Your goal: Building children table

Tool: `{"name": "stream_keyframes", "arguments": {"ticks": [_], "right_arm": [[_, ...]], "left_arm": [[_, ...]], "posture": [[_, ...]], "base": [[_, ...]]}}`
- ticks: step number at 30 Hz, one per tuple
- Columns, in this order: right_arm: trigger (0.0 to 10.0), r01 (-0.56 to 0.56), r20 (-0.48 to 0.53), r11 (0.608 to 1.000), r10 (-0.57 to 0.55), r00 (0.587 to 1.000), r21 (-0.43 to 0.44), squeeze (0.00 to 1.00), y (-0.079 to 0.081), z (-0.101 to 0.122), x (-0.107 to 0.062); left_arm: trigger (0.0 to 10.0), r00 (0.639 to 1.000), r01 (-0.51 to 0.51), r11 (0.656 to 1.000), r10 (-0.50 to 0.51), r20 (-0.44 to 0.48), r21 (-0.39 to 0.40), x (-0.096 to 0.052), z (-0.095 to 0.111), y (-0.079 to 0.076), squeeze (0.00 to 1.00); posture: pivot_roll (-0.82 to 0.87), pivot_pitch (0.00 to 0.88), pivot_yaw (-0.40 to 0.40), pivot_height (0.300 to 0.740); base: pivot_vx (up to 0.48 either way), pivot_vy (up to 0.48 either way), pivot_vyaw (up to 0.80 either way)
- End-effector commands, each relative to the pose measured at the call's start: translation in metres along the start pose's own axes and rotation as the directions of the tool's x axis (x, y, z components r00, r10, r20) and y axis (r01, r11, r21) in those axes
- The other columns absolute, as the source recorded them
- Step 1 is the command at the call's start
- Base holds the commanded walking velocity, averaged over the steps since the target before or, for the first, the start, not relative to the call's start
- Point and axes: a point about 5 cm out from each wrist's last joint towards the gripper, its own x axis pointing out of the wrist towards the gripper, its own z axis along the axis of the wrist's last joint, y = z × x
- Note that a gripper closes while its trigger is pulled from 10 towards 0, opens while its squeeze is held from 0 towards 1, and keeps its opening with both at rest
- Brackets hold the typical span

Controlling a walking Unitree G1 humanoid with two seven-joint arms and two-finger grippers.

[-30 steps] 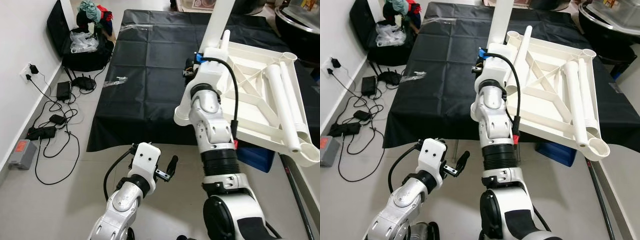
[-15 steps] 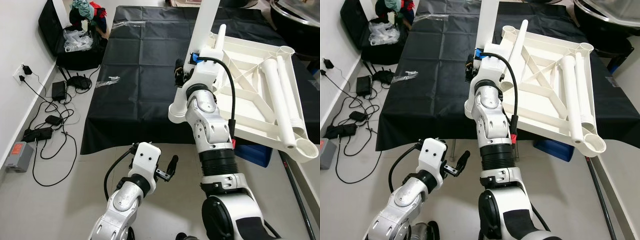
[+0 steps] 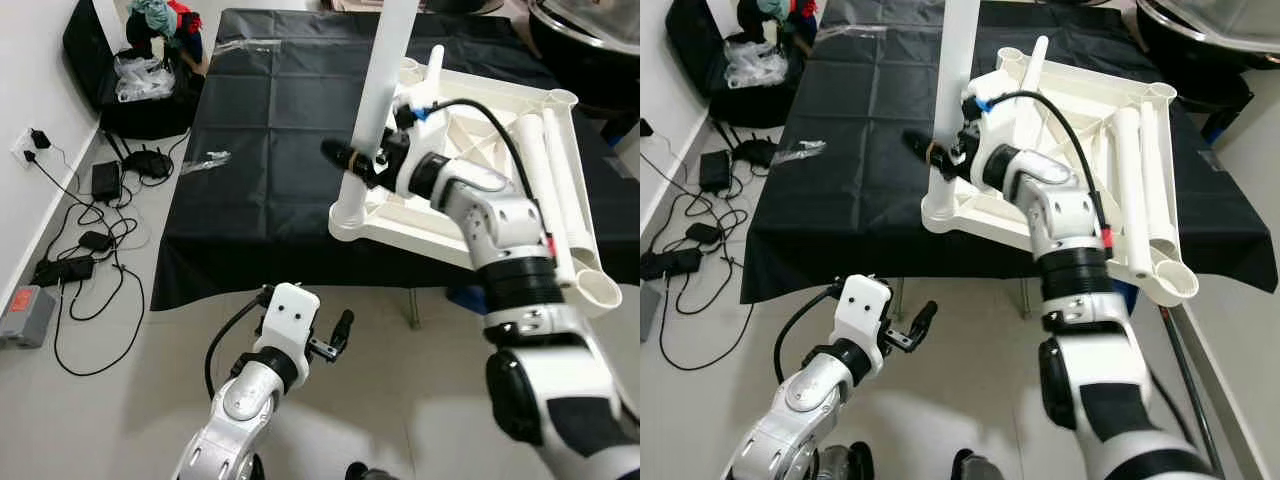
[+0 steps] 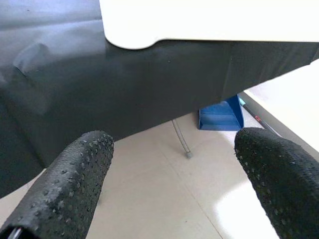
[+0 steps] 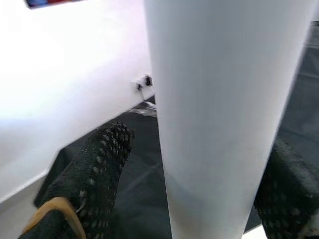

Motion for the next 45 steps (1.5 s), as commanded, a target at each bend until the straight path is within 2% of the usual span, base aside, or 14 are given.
{"name": "stream_keyframes", "arguments": {"ticks": [1, 20, 21, 22, 28, 35, 36, 37, 38, 40, 41, 42, 44, 45], "right_arm": [[10.0, -0.132, 0.07, 0.991, 0.133, 0.989, -0.018, 0.0, 0.007, 0.014, 0.006], [10.0, -0.199, 0.072, 0.98, 0.198, 0.978, 0.008, 0.0, 0.013, 0.01, 0.034], [4.4, -0.194, 0.074, 0.981, 0.192, 0.979, 0.013, 0.0, 0.013, 0.01, 0.035], [0.3, -0.184, 0.073, 0.983, 0.182, 0.981, 0.018, 0.0, 0.013, 0.009, 0.036], [0.0, -0.177, 0.08, 0.984, 0.175, 0.981, 0.011, 0.0, 0.013, 0.008, 0.039], [0.0, 0.022, 0.088, 0.999, -0.025, 0.996, 0.03, 0.0, -0.003, 0.005, 0.034], [0.0, 0.247, 0.066, 0.968, -0.249, 0.966, 0.038, 0.0, -0.016, 0.001, 0.029], [0.0, 0.309, 0.06, 0.95, -0.311, 0.948, 0.043, 0.0, -0.02, 0.0, 0.027], [0.0, 0.309, 0.06, 0.95, -0.311, 0.948, 0.043, 0.0, -0.02, 0.0, 0.027], [0.0, 0.508, 0.065, 0.859, -0.512, 0.857, 0.071, 0.0, -0.028, -0.004, 0.02], [0.0, 0.508, 0.065, 0.859, -0.512, 0.857, 0.071, 0.0, -0.028, -0.004, 0.02], [0.0, 0.572, 0.068, 0.817, -0.576, 0.815, 0.074, 0.0, -0.03, -0.006, 0.017], [0.0, 0.572, 0.068, 0.817, -0.576, 0.815, 0.074, 0.0, -0.03, -0.006, 0.017], [0.0, 0.682, 0.075, 0.726, -0.688, 0.722, 0.09, 0.0, -0.032, -0.008, 0.01]], "left_arm": [[10.0, 1.0, 0.001, 1.0, -0.001, -0.017, 0.007, -0.002, -0.004, -0.001, 0.0], [10.0, 1.0, -0.002, 1.0, 0.002, -0.013, 0.004, -0.002, -0.002, -0.002, 0.0], [10.0, 1.0, -0.002, 1.0, 0.002, -0.013, 0.004, -0.002, -0.002, -0.002, 0.0], [10.0, 1.0, -0.003, 1.0, 0.003, -0.013, 0.004, -0.002, -0.002, -0.002, 0.0], [10.0, 1.0, -0.003, 1.0, 0.003, -0.012, 0.003, -0.002, -0.001, -0.002, 0.0], [10.0, 1.0, -0.003, 1.0, 0.003, -0.013, 0.002, -0.002, -0.002, -0.002, 0.0], [10.0, 1.0, -0.003, 1.0, 0.003, -0.014, 0.001, -0.002, -0.002, -0.002, 0.0], [10.0, 1.0, -0.003, 1.0, 0.003, -0.014, 0.001, -0.002, -0.002, -0.002, 0.0], [10.0, 1.0, -0.003, 1.0, 0.003, -0.014, 0.001, -0.002, -0.002, -0.002, 0.0], [10.0, 1.0, -0.001, 1.0, 0.001, -0.016, 0.001, -0.002, -0.002, -0.001, 0.0], [10.0, 1.0, -0.001, 1.0, 0.001, -0.016, 0.001, -0.002, -0.002, -0.001, 0.0], [10.0, 1.0, 0.0, 1.0, 0.0, -0.016, 0.001, -0.002, -0.002, -0.001, 0.0], [10.0, 1.0, 0.0, 1.0, 0.0, -0.016, 0.001, -0.002, -0.002, -0.001, 0.0], [10.0, 1.0, 0.0, 1.0, 0.0, -0.017, 0.002, -0.002, -0.002, -0.001, 0.0]], "posture": [[0.14, 0.191, -0.058, 0.74], [0.14, 0.203, -0.069, 0.74], [0.14, 0.205, -0.069, 0.74], [0.14, 0.205, -0.071, 0.74], [0.14, 0.207, -0.07, 0.74], [0.14, 0.208, -0.069, 0.74], [0.13, 0.209, -0.065, 0.74], [0.13, 0.209, -0.065, 0.74], [0.13, 0.209, -0.065, 0.74], [0.13, 0.213, -0.059, 0.74], [0.13, 0.213, -0.059, 0.74], [0.13, 0.213, -0.059, 0.74], [0.13, 0.213, -0.059, 0.74], [0.13, 0.215, -0.057, 0.74]], "base": [[0.0, 0.0, 0.0], [0.0, 0.0, 0.0], [0.0, 0.0, 0.0], [0.0, 0.0, 0.0], [0.0, 0.0, 0.0], [0.0, 0.0, 0.0], [0.0, 0.0, 0.0], [0.0, 0.0, 0.0], [0.0, 0.0, 0.0], [0.0, 0.0, 0.0], [0.0, 0.0, 0.0], [0.0, 0.0, 0.0], [0.0, 0.0, 0.0], [0.0, 0.0, 0.0]]}}
